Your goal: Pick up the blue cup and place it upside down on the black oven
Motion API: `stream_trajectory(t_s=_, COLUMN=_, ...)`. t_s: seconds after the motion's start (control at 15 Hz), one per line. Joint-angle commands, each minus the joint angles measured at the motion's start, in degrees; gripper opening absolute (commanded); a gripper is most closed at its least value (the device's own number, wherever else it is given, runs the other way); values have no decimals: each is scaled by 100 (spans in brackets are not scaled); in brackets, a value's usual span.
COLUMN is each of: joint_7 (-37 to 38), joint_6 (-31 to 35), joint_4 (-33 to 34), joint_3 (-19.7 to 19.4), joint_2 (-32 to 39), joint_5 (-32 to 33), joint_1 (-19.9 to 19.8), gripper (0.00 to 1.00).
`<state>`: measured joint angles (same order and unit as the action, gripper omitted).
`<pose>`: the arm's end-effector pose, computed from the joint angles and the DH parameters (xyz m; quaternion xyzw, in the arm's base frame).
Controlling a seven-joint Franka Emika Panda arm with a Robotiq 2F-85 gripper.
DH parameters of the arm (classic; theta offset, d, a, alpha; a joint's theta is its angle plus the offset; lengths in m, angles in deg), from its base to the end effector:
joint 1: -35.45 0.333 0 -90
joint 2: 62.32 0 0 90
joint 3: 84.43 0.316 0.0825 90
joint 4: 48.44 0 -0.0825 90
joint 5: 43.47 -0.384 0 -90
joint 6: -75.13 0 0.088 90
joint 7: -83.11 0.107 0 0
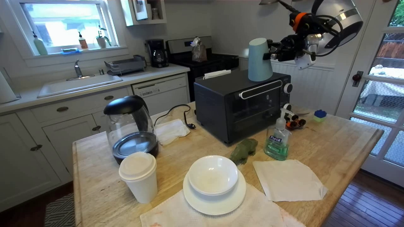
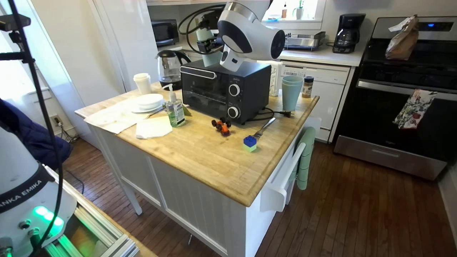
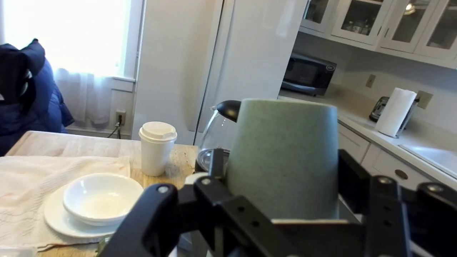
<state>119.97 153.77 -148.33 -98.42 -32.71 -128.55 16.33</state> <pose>0.5933 -0.2181 0.3301 -0.4841 0.5434 0.3313 0.6005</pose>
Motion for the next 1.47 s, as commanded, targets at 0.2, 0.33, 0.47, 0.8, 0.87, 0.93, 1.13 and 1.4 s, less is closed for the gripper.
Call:
stream_trajectory(t_s=0.2, joint_7=288, joint_6=299, joint_4=90, joint_3=86, joint_2=151, joint_5=-497, joint_1=-17, gripper=50)
stream_trajectory(t_s=0.33, joint_7=332, joint_6=388, joint_4=92, joint_3=87, joint_2=174, joint_5=-500, joint_1=-8, gripper=50)
stream_trajectory(t_s=0.47, joint_7=365, joint_6=426, joint_4=101, joint_3=101, joint_2=201, joint_5=-546, joint_1=-22, gripper=50)
stream_trajectory(t_s=0.8, joint_7=373, joint_6=472, joint_4=109, joint_3=101, joint_2=218, joint_5=-584, joint_1=-18, gripper=50)
stream_trajectory(t_s=0.87, joint_7=366, joint_6=470, joint_4=105, joint_3=96, joint_2=211, joint_5=-562, joint_1=-14, gripper=50)
stream_trajectory(t_s=0.93, joint_7=358, joint_6=467, joint_4=107, joint_3=93, joint_2=211, joint_5=-550, joint_1=-14, gripper=50)
stream_trajectory(t_s=1.13, joint_7=336, joint_6=470, joint_4=119, joint_3=89, joint_2=210, joint_5=-541, joint_1=-14, gripper=88)
stream_trajectory(t_s=1.4, joint_7=327, joint_6=481, joint_4=135, joint_3=87, joint_2=193, joint_5=-548, joint_1=-21, gripper=100)
